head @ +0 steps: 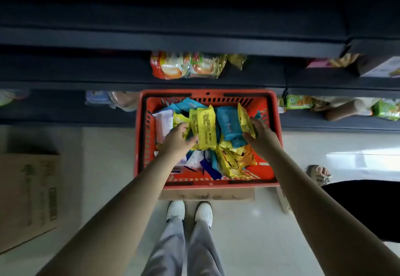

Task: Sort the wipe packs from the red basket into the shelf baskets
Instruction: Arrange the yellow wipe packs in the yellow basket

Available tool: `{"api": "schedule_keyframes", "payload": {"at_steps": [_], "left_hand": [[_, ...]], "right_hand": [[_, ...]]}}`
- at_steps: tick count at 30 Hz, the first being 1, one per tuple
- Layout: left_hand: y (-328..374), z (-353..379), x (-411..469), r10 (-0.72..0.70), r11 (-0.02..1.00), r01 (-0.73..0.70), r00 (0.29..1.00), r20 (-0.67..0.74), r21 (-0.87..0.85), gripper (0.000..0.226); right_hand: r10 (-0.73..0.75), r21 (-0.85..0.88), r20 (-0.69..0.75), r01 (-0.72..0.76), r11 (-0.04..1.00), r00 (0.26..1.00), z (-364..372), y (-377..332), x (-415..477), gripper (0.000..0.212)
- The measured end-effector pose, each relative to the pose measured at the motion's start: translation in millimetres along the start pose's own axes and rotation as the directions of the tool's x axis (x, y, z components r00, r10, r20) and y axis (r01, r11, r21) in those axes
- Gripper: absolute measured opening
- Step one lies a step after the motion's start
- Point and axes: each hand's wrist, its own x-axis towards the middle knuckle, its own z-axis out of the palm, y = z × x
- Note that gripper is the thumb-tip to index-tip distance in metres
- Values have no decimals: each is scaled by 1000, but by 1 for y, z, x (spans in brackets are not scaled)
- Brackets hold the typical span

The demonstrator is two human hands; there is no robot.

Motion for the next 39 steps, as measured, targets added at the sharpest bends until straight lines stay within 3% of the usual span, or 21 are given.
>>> {"api": "schedule_keyframes", "payload": {"at_steps": [4,7,11,15,18,22,25,28,31,35,39], "left_hand": [[-4,37,26,-127,988,130,991,45,-87,80],[-8,55,35,-173,966,167,985,-16,-200,77],[-11,55,40,-223,924,187,972,-75,-334,69],[-17,44,34,-240,935,215,969,-57,-283,66],[-25,34,28,-255,935,246,967,-4,-255,63],[-40,26,22,-269,913,280,960,78,-297,78],[-48,26,15,-234,906,242,970,67,-347,81],[-48,28,7,-232,884,240,970,69,-400,77],[-48,24,-6,-261,858,278,960,100,-432,72],[-30,-1,-41,-267,758,272,959,98,-593,48],[14,-50,-106,-247,633,195,968,43,-750,23]], "right_hand": [[61,74,-28,-58,996,998,25,17,22,54],[81,167,-73,-68,984,994,36,23,26,53],[1,189,-69,12,982,998,40,24,16,39],[-80,201,-42,87,976,996,43,22,5,27],[112,317,-95,-77,945,989,48,16,6,36],[500,474,28,-451,756,866,63,3,9,72],[608,555,145,-573,603,780,70,1,5,57],[595,685,147,-515,515,790,71,5,-2,36],[583,718,101,-464,518,806,63,-1,-14,32],[519,832,100,-357,425,849,35,-23,-45,53],[243,900,138,-224,373,960,-18,-60,-103,59]]}}
